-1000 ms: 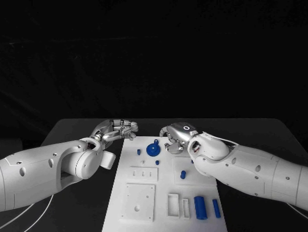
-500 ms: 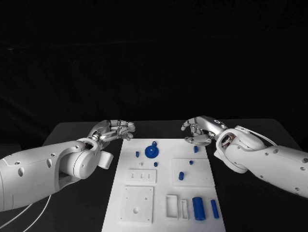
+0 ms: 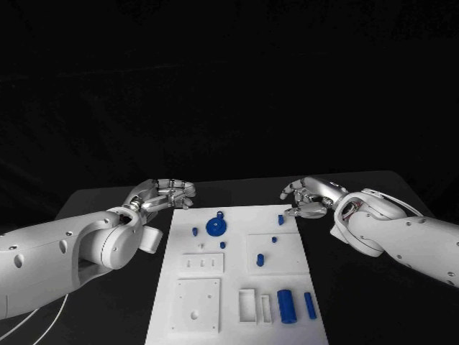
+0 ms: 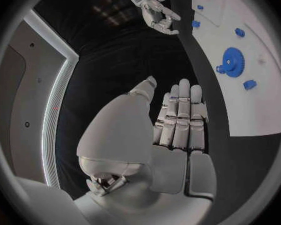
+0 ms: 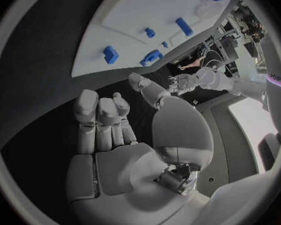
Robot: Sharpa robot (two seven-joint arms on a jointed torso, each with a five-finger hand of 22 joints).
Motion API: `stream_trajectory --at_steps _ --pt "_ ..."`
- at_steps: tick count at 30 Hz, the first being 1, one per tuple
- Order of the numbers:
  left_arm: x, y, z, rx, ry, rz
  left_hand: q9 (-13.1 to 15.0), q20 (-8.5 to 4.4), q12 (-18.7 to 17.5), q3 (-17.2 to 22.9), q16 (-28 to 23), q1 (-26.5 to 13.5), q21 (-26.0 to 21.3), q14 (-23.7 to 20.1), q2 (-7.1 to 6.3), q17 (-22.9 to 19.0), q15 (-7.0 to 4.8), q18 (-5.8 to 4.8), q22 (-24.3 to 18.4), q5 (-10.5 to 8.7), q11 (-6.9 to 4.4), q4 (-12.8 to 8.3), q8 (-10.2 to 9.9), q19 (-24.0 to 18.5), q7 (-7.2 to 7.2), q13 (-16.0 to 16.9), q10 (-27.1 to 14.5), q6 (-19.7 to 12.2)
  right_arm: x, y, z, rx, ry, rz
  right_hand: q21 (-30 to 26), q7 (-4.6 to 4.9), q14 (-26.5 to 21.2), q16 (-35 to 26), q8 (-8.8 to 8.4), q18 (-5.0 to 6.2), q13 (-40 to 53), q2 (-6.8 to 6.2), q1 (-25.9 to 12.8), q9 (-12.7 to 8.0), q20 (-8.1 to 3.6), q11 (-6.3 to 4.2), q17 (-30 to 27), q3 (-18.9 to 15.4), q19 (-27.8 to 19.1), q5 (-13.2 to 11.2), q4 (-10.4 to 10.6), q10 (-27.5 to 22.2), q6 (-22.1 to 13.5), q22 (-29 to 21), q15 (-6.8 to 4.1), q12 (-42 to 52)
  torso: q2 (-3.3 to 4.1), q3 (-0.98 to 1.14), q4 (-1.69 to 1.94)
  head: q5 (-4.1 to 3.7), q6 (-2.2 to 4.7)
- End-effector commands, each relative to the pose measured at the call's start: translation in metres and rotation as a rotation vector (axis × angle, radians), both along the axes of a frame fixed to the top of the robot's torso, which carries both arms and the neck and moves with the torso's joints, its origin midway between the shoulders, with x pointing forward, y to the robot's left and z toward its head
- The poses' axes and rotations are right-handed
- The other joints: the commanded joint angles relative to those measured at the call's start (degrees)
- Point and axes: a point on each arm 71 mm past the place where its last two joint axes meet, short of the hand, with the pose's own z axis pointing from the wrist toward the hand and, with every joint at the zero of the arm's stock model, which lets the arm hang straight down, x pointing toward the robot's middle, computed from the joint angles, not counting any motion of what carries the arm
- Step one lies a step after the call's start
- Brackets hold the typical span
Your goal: Assemble the parts on the task board
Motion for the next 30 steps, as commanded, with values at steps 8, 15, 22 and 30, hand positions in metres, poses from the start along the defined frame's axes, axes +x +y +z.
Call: stream_trajectory --at_steps 8,15,22,30 --pt "-0.001 -0.004 -0.002 -0.01 -0.006 -0.027 -0.1 -0.11 -0.1 -0.1 -0.3 0.8 -0.3 0.4 0.06 0.2 0.22 0.68 0.0 -0.27 -0.03 0.4 0.0 -0.4 -0.03 -0.1 -0.1 0.4 0.009 -0.002 -0.025 -0.008 0.041 0.015 -0.4 1.47 -0.1 -0.3 -0.35 6.77 0.0 0.21 0.5 -0.3 0.1 0.41 0.2 -2.0 -0.7 0.0 -0.2 -0.5 0.0 0.9 0.47 0.1 0.11 0.04 0.18 -0.66 -0.35" --pt "-0.002 -0.004 -0.003 -0.011 -0.003 -0.029 -0.2 -0.11 -0.2 -0.2 -0.4 0.8 -0.3 0.3 0.06 0.2 0.23 0.68 0.0 -0.27 -0.04 0.5 0.0 -0.4 -0.05 -0.1 -0.2 0.4 0.013 -0.005 -0.035 -0.02 0.053 -0.001 -0.4 1.54 -0.2 -0.3 -0.53 6.77 0.0 0.38 0.9 -0.3 0.08 0.5 0.2 -2.6 -0.8 0.1 -0.3 -0.6 -0.3 0.9 0.56 0.1 0.09 -0.12 0.17 -0.63 -0.71" --pt "-0.002 -0.003 -0.003 -0.01 -0.002 -0.028 -0.2 -0.1 -0.2 -0.2 -0.4 0.9 -0.3 0.3 0.06 0.2 0.23 0.68 0.0 -0.26 -0.03 0.5 0.0 -0.4 -0.05 -0.2 -0.3 0.3 0.012 -0.006 -0.039 -0.044 0.057 0.01 -0.4 1.55 -0.2 -0.4 -0.49 6.77 0.0 0.51 1.2 -0.3 0.09 0.51 0.3 -3.1 -0.9 0.5 -0.4 -0.8 -0.2 0.9 0.58 0.1 0.16 -0.13 0.1 -0.82 -0.92" --pt "-0.002 -0.003 -0.003 -0.009 -0.002 -0.029 -0.2 -0.1 -0.2 -0.2 -0.5 0.9 -0.3 0.4 0.05 0.3 0.23 0.68 0.0 -0.26 -0.03 0.5 0.0 -0.5 -0.05 -0.2 -0.3 0.3 0.01 -0.002 -0.047 -0.057 0.07 0.023 -0.4 1.51 -0.2 -0.4 -0.41 6.77 0.0 0.57 1.5 -0.3 0.11 0.48 0.3 -3.5 -1.0 1.0 -0.4 -0.9 0.1 0.9 0.55 0.1 0.04 -0.17 0.03 -0.59 -1.43"
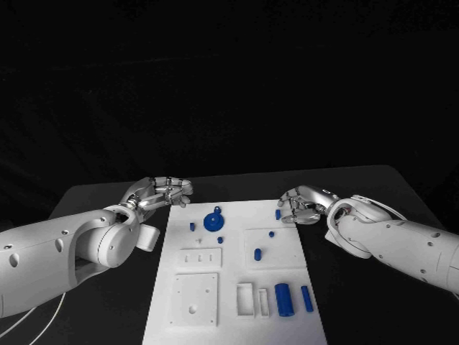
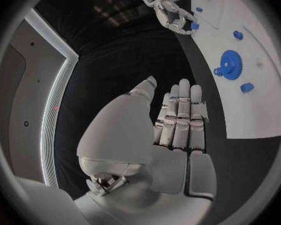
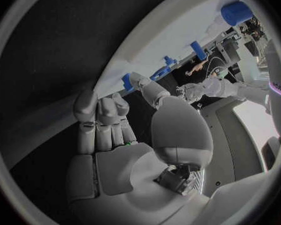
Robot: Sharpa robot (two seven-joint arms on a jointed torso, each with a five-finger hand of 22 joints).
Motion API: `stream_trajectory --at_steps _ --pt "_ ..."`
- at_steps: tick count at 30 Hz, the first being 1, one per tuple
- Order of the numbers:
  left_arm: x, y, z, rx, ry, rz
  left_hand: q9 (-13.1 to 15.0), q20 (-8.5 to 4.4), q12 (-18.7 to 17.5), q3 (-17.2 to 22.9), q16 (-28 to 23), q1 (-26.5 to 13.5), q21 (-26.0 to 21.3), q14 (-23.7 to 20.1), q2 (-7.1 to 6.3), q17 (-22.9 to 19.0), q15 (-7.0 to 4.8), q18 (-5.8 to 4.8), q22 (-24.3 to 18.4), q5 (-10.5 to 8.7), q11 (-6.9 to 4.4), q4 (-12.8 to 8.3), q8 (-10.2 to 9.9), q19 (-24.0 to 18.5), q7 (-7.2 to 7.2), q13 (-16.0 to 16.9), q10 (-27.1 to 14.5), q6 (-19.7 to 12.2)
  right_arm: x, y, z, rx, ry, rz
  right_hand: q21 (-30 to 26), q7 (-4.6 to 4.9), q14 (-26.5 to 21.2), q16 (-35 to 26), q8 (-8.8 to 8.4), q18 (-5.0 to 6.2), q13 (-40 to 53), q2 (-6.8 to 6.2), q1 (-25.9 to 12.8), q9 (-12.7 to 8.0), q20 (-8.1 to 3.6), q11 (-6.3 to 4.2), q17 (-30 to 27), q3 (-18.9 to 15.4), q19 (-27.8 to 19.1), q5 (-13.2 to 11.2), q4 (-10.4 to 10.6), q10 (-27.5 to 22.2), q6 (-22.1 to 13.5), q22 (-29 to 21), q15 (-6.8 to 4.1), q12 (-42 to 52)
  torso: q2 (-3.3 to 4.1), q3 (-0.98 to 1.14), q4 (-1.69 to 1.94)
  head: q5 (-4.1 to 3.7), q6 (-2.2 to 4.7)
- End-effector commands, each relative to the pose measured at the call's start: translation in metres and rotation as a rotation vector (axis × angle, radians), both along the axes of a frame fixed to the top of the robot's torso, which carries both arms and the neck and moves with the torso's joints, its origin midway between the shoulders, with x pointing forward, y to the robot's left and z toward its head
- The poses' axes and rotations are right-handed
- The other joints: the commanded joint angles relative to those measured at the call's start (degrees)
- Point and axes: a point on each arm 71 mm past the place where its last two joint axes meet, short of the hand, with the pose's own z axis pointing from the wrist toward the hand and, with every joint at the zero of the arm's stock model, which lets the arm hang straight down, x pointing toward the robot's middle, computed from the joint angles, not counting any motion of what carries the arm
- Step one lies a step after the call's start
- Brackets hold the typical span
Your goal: Assemble the parts on the task board
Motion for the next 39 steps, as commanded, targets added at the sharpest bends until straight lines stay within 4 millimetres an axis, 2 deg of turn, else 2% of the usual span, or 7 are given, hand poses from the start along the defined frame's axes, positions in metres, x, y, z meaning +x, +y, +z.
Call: stream_trajectory --at_steps 1,5,10,17,23,31,39 --pt "-0.0008 -0.0026 0.0015 -0.007 -0.012 -0.021 -0.1 -0.1 -0.2 -0.1 -0.2 0.5 -0.3 0.4 0.06 0.1 0.23 0.76 0.0 -0.26 -0.02 0.4 0.0 -0.5 -0.05 -0.1 -0.3 0.3 -0.0016 0.0033 -0.0038 -0.022 0.008 0.033 -0.2 0.83 0.0 -0.4 -0.14 7.05 0.0 0.21 0.6 0.0 0.01 -0.04 0.1 -0.5 -0.5 0.2 0.1 -0.4 0.8 0.9 0.32 0.1 -0.04 -0.03 -0.04 0.1 -0.28" --pt "-0.0007 -0.0022 0.0015 -0.006 -0.011 -0.02 -0.1 -0.1 -0.2 -0.1 -0.3 0.5 -0.3 0.4 0.06 0.1 0.23 0.76 0.0 -0.26 -0.02 0.4 0.0 -0.5 -0.04 -0.1 -0.3 0.3 -0.0017 0.0042 -0.0065 -0.022 0.014 0.03 -0.2 0.78 0.0 -0.4 -0.04 7.05 0.0 0.49 0.7 0.0 0.03 -0.1 0.1 -0.6 -0.6 0.0 0.1 -0.4 1.0 0.9 0.27 0.1 -0.05 -0.05 0.03 0.06 -0.34" --pt "-0.0007 -0.002 0.0015 -0.006 -0.011 -0.02 -0.1 -0.1 -0.2 -0.1 -0.3 0.5 -0.3 0.4 0.07 0.1 0.23 0.76 0.0 -0.26 -0.01 0.4 0.0 -0.5 -0.03 -0.1 -0.3 0.3 -0.0019 0.0056 -0.0073 -0.019 0.015 0.028 -0.2 0.65 0.0 -0.5 0.09 7.05 0.0 0.93 1.1 0.1 0.08 -0.23 0.2 -0.6 -0.7 -1.7 0.2 -0.4 1.5 0.9 0.14 0.2 -0.1 -0.12 0.11 -0.02 -0.4" --pt "-0.0007 -0.002 0.0014 -0.005 -0.011 -0.02 -0.1 -0.1 -0.2 -0.1 -0.3 0.5 -0.3 0.4 0.07 0.1 0.24 0.76 0.0 -0.26 0.0 0.5 0.0 -0.5 -0.01 -0.1 -0.3 0.3 -0.0011 0.0059 -0.0087 -0.019 0.014 0.015 -0.2 0.34 0.0 -0.5 0.51 7.05 -0.1 1.56 1.0 0.1 0.18 -0.52 0.3 0.0 -0.6 -3.5 0.4 -0.3 2.6 0.9 -0.13 0.2 -0.1 -0.09 0.1 0.02 -0.4" --pt "-0.0007 -0.0022 0.0014 -0.005 -0.011 -0.022 -0.1 -0.09 -0.2 -0.2 -0.3 0.6 -0.3 0.4 0.07 0.2 0.24 0.76 0.0 -0.26 0.0 0.5 0.0 -0.5 0.0 -0.1 -0.3 0.3 -0.0009 0.008 -0.0091 -0.016 0.009 0.004 -0.2 -0.36 0.1 -0.6 1.33 7.05 -0.2 1.8 0.4 0.4 0.19 -1.18 0.3 0.9 -0.5 -4.6 0.7 -0.1 4.6 0.9 -0.77 0.2 -0.07 -0.09 0.05 0.04 -0.5" --pt "-0.0004 -0.002 0.0014 -0.005 -0.01 -0.021 -0.1 -0.1 -0.2 -0.2 -0.3 0.6 -0.3 0.4 0.07 0.2 0.24 0.76 0.0 -0.26 0.0 0.5 0.0 -0.5 0.0 -0.1 -0.3 0.3 -0.0006 0.0091 -0.0087 -0.015 0.003 -0.009 -0.2 -0.97 0.1 -0.7 1.93 7.05 -0.2 1.86 -0.1 0.5 0.12 -1.77 0.4 1.7 -0.3 -5.4 0.8 0.1 6.2 0.8 -1.33 0.1 -0.08 -0.09 0.04 0.04 -0.57" --pt "-0.0003 -0.0022 0.0013 -0.005 -0.01 -0.022 -0.1 -0.09 -0.2 -0.2 -0.4 0.6 -0.3 0.4 0.08 0.2 0.24 0.76 0.0 -0.26 0.0 0.6 0.0 -0.5 0.01 -0.1 -0.3 0.3 -0.0004 0.0099 -0.0097 -0.016 0.002 -0.014 -0.2 -1.11 0.2 -0.8 2.02 7.05 -0.3 1.92 -0.4 0.5 0.08 -1.91 0.4 2.0 -0.3 -5.8 0.9 0.2 6.6 0.8 -1.47 0.1 -0.12 -0.09 0.04 0.03 -0.66"
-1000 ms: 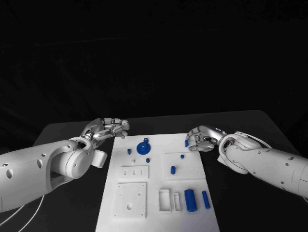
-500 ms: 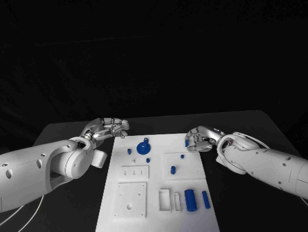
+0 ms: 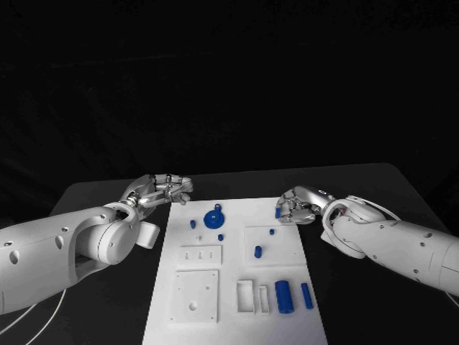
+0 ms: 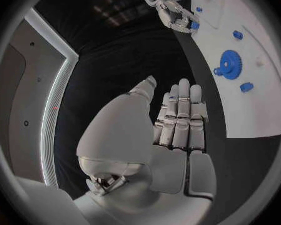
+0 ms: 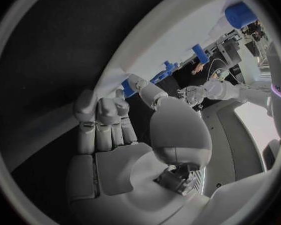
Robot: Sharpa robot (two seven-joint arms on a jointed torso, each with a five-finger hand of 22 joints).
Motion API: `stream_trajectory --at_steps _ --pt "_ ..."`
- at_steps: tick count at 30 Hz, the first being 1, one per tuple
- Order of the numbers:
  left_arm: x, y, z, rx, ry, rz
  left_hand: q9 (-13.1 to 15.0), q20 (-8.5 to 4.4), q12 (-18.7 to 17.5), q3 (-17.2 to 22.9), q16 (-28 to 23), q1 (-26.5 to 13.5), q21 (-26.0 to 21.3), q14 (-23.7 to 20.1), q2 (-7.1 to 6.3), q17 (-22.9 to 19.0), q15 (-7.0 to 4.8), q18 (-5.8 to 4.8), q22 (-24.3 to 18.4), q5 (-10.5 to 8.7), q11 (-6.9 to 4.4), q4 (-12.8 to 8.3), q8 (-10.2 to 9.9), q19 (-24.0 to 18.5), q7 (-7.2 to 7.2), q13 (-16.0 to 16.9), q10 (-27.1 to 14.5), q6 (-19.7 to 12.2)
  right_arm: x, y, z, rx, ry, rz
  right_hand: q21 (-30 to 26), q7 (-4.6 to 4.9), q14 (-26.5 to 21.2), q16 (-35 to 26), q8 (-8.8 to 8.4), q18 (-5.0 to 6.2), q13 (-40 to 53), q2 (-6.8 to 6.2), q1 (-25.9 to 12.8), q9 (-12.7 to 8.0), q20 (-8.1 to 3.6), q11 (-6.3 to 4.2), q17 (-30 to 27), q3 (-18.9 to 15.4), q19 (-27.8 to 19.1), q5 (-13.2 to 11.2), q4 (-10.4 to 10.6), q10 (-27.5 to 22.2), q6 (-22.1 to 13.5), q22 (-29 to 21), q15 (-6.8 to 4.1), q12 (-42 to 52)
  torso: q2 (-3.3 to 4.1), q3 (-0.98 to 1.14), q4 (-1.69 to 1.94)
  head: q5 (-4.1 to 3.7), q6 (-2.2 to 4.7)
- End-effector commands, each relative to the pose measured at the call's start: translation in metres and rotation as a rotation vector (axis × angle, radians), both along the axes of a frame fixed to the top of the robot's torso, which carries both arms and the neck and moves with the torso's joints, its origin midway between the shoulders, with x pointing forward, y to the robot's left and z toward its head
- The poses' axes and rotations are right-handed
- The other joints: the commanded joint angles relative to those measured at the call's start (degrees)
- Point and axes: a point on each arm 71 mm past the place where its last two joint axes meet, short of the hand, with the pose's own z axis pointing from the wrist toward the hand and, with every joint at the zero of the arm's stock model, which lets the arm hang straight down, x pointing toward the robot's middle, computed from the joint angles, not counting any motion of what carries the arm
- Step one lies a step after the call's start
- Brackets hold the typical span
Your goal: Assemble the parts on the task board
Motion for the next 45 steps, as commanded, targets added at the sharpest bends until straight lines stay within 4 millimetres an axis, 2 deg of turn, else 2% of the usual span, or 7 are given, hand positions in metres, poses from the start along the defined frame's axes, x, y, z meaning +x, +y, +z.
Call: stream_trajectory --at_steps 1,13,16,28,34,40,45 --pt "-0.0004 -0.0024 0.0013 -0.006 -0.01 -0.019 -0.1 -0.09 -0.2 0.0 -0.4 0.6 -0.3 0.2 0.08 0.1 0.03 0.59 0.0 -0.26 0.01 0.3 0.0 -0.5 0.01 -0.1 -0.3 0.3 -0.0003 0.0006 -0.0009 -0.009 -0.007 -0.004 -0.2 0.58 0.0 -0.3 0.27 7.05 -0.1 0.07 -0.3 0.1 -0.14 -0.35 0.1 0.5 -0.1 -0.3 0.0 0.1 0.6 0.8 -0.44 0.1 -0.03 -0.01 0.0 -0.04 -0.03" --pt "-0.0001 -0.0023 0.0012 -0.006 -0.01 -0.019 -0.1 -0.09 -0.2 0.0 -0.4 0.7 -0.3 0.2 0.07 0.1 0.03 0.59 0.0 -0.26 0.01 0.4 0.0 -0.5 0.02 -0.1 -0.3 0.3 -0.0007 0.0018 -0.0036 -0.007 -0.005 -0.016 -0.2 0.49 0.0 -0.3 0.25 7.05 -0.1 -0.21 -0.8 0.0 -0.18 -0.45 0.1 0.7 0.0 -0.4 0.2 0.1 0.8 0.8 -0.54 0.0 -0.03 0.02 0.0 -0.13 -0.15" --pt "-0.0001 -0.0019 0.0012 -0.005 -0.009 -0.018 -0.1 -0.09 -0.2 0.0 -0.4 0.7 -0.3 0.2 0.07 0.1 0.03 0.59 0.0 -0.26 0.01 0.4 0.0 -0.5 0.02 -0.1 -0.3 0.3 -0.0008 0.0014 -0.0036 -0.007 -0.007 -0.019 -0.2 0.57 0.0 -0.4 -0.06 7.05 -0.1 -0.61 -1.3 -0.1 -0.26 -0.38 0.1 0.5 0.0 0.2 0.3 0.0 0.4 0.8 -0.48 0.0 -0.05 -0.04 0.04 -0.16 -0.18" --pt "-0.0001 -0.0015 0.0011 -0.005 -0.009 -0.017 -0.1 -0.1 -0.3 0.0 -0.5 0.8 -0.3 0.2 0.04 0.2 0.03 0.6 0.0 -0.25 0.03 0.4 0.0 -0.5 0.03 -0.1 -0.4 0.3 -0.0012 0.0021 -0.0039 -0.006 -0.006 -0.021 -0.4 1.62 -0.1 -0.6 -1.71 7.05 0.1 -1.56 -2.8 -0.8 -0.74 0.63 0.3 -1.8 -0.2 4.3 -0.3 -1.1 -2.4 0.7 0.49 -0.3 -0.05 0.0 -0.03 -0.19 -0.14" --pt "0.0 -0.002 0.0011 -0.005 -0.009 -0.018 -0.1 -0.1 -0.3 -0.1 -0.5 0.8 -0.3 0.2 0.04 0.2 0.03 0.6 0.0 -0.25 0.03 0.5 0.0 -0.5 0.03 -0.1 -0.4 0.3 -0.0011 0.0034 -0.0035 -0.007 -0.014 -0.027 -0.4 1.63 -0.1 -0.6 -1.63 7.05 0.1 -1.56 -3.3 -0.8 -0.74 0.66 0.4 -2.4 -0.2 3.9 -0.2 -1.2 -2.3 0.8 0.52 -0.2 -0.03 -0.01 0.03 -0.26 -0.04" --pt "0.0001 -0.0015 0.0011 -0.004 -0.009 -0.017 -0.2 -0.09 -0.3 -0.1 -0.5 0.9 -0.3 0.2 0.04 0.2 0.03 0.6 0.0 -0.25 0.03 0.5 0.0 -0.5 0.04 -0.1 -0.4 0.2 -0.0008 0.004 -0.0027 -0.013 -0.028 -0.034 -0.5 1.21 -0.1 -0.5 -0.85 7.05 0.2 -1.26 -3.5 -0.4 -0.89 0.26 0.5 -3.2 -0.2 2.8 -0.2 -1.2 -0.9 0.8 0.16 -0.1 -0.02 0.0 0.01 -0.24 -0.06" --pt "-0.0001 -0.002 0.0011 -0.005 -0.009 -0.019 -0.2 -0.09 -0.3 -0.1 -0.5 0.9 -0.3 0.2 0.04 0.2 0.04 0.6 0.0 -0.25 0.04 0.5 0.0 -0.5 0.04 -0.1 -0.4 0.2 -0.0006 0.0045 -0.002 -0.021 -0.042 -0.049 -0.5 0.43 -0.1 -0.6 0.38 7.05 0.1 -1.18 -3.7 0.3 -0.94 -0.48 0.6 -3.6 -0.2 2.3 0.1 -1.0 1.3 0.8 -0.55 0.0 -0.04 0.03 -0.05 -0.23 -0.06"
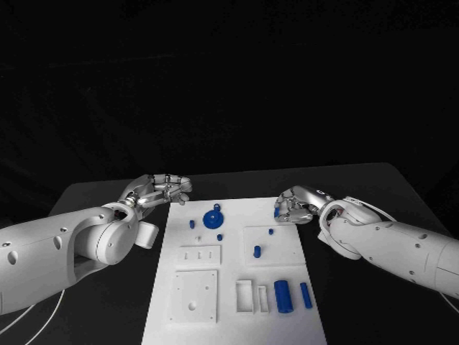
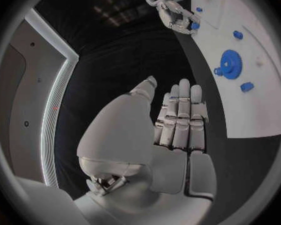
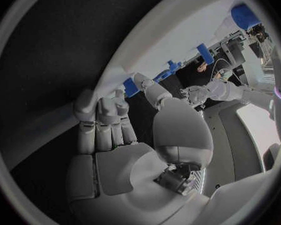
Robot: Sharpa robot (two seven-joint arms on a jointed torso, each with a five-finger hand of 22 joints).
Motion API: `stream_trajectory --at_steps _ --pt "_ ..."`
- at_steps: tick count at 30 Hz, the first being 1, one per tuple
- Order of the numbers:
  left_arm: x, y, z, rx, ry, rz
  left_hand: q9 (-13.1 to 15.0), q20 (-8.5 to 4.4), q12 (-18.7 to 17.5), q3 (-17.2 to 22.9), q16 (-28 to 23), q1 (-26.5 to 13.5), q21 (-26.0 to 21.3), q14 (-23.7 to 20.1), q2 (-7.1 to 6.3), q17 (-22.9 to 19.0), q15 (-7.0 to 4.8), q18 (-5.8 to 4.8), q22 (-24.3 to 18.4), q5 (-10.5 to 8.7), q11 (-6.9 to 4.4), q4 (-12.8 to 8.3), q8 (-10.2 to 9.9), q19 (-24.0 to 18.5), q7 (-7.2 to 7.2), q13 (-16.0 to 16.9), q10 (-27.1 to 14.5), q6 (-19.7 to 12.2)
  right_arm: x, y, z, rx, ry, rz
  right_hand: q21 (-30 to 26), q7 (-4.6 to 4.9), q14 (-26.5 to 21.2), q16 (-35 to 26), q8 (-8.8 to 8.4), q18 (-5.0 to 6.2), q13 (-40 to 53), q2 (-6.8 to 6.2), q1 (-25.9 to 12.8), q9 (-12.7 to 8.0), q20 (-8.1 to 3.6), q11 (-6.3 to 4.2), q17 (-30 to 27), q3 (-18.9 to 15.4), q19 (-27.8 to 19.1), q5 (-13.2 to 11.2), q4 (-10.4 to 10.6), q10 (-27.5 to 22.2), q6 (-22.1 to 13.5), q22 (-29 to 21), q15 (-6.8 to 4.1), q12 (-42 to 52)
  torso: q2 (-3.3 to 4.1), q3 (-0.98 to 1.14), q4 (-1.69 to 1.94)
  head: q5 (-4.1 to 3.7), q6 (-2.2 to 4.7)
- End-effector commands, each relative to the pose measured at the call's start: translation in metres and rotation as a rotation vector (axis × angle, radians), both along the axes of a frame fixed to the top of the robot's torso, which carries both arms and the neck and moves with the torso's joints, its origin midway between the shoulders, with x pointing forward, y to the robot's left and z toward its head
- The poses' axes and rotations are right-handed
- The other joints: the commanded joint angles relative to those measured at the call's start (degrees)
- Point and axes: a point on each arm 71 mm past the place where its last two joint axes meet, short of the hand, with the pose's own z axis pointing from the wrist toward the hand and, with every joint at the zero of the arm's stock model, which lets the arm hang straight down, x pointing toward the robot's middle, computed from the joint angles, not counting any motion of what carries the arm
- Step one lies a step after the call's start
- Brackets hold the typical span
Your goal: Assemble the parts on the task board
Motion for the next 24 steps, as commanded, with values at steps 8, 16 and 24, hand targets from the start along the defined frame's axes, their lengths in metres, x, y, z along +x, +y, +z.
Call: stream_trajectory --at_steps 8,16,24 --pt "-0.0003 -0.0024 0.0013 -0.006 -0.01 -0.018 -0.1 -0.09 -0.3 0.0 -0.3 0.5 -0.3 0.2 0.05 0.1 0.04 1.12 0.0 -0.25 0.04 0.4 0.0 -0.5 0.04 -0.1 -0.4 0.2 0.0 0.0018 0.0007 -0.022 -0.028 -0.023 -0.3 -0.36 0.1 -0.5 1.34 7.07 -0.1 0.27 -0.7 1.0 -0.56 -1.22 0.2 -0.5 0.2 -1.4 0.4 0.4 3.1 0.8 -1.32 0.0 -0.01 -0.03 0.04 -0.06 -0.03" --pt "-0.0005 -0.0024 0.0013 -0.006 -0.009 -0.018 -0.1 -0.09 -0.3 0.0 -0.3 0.5 -0.3 0.2 0.06 0.1 0.04 1.12 0.0 -0.25 0.04 0.4 0.0 -0.5 0.04 -0.1 -0.4 0.2 0.0002 0.003 0.001 -0.021 -0.033 -0.023 -0.3 -0.74 0.2 -0.6 1.74 7.07 -0.1 0.55 -0.4 1.5 -0.6 -1.59 0.2 0.1 0.3 -2.6 0.8 0.6 4.0 0.7 -1.68 -0.1 0.01 0.0 -0.03 -0.05 -0.05" --pt "-0.0003 -0.0022 0.0013 -0.005 -0.009 -0.018 -0.1 -0.08 -0.3 0.0 -0.3 0.5 -0.3 0.2 0.06 0.1 0.04 1.12 0.0 -0.24 0.04 0.5 0.0 -0.5 0.04 -0.1 -0.4 0.2 0.0002 0.0038 0.0005 -0.021 -0.028 -0.018 -0.4 -0.93 0.2 -0.7 1.84 7.07 -0.2 0.73 0.2 1.8 -0.6 -1.78 0.3 1.1 0.3 -3.2 0.9 0.7 4.4 0.7 -1.86 -0.2 0.01 0.0 0.04 -0.11 -0.08"
